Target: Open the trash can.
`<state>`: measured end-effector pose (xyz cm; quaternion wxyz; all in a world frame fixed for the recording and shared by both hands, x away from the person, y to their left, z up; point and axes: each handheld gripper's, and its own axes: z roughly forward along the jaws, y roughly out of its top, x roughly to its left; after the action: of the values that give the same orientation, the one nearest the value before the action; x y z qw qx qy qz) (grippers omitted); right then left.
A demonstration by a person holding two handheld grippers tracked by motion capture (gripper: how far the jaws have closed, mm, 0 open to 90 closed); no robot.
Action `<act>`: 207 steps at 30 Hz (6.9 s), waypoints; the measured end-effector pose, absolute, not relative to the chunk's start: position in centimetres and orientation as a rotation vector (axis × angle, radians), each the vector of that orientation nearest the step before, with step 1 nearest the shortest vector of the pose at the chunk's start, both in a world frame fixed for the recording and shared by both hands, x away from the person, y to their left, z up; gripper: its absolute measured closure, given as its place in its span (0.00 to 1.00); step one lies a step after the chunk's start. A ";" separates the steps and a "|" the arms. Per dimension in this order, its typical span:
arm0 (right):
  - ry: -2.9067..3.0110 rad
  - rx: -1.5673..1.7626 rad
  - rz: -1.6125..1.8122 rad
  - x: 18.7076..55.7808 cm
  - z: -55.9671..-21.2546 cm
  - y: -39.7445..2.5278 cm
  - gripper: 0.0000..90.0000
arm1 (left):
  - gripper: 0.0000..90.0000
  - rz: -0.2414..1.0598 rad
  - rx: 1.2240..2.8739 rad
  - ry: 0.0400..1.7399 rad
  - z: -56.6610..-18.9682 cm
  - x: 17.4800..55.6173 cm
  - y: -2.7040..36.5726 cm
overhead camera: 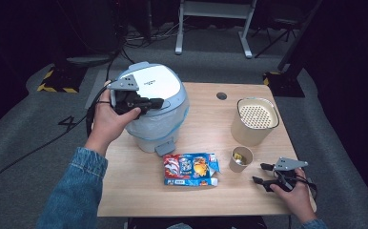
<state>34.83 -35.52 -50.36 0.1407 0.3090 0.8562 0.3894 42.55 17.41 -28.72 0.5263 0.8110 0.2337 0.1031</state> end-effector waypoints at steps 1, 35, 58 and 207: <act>2.473 0.893 1.125 34.8 -50.4 -35.5 0.34 | 1.00 0.241 1.935 0.559 -28.8 42.7 17.3; 2.435 0.867 1.182 32.2 -47.3 -35.5 0.47 | 0.47 0.285 1.879 0.537 -30.0 36.2 17.4; 2.499 0.821 1.254 29.4 -42.8 -26.6 0.59 | 0.42 0.231 1.968 0.643 -42.6 30.4 18.8; 2.178 0.910 1.595 41.6 -20.9 -15.7 1.00 | 0.29 0.285 2.258 0.742 -50.4 33.5 18.8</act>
<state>41.65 -15.75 -20.88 0.1459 0.3160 0.7562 0.5540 33.49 18.78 -50.37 0.3654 0.8781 0.2884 0.1109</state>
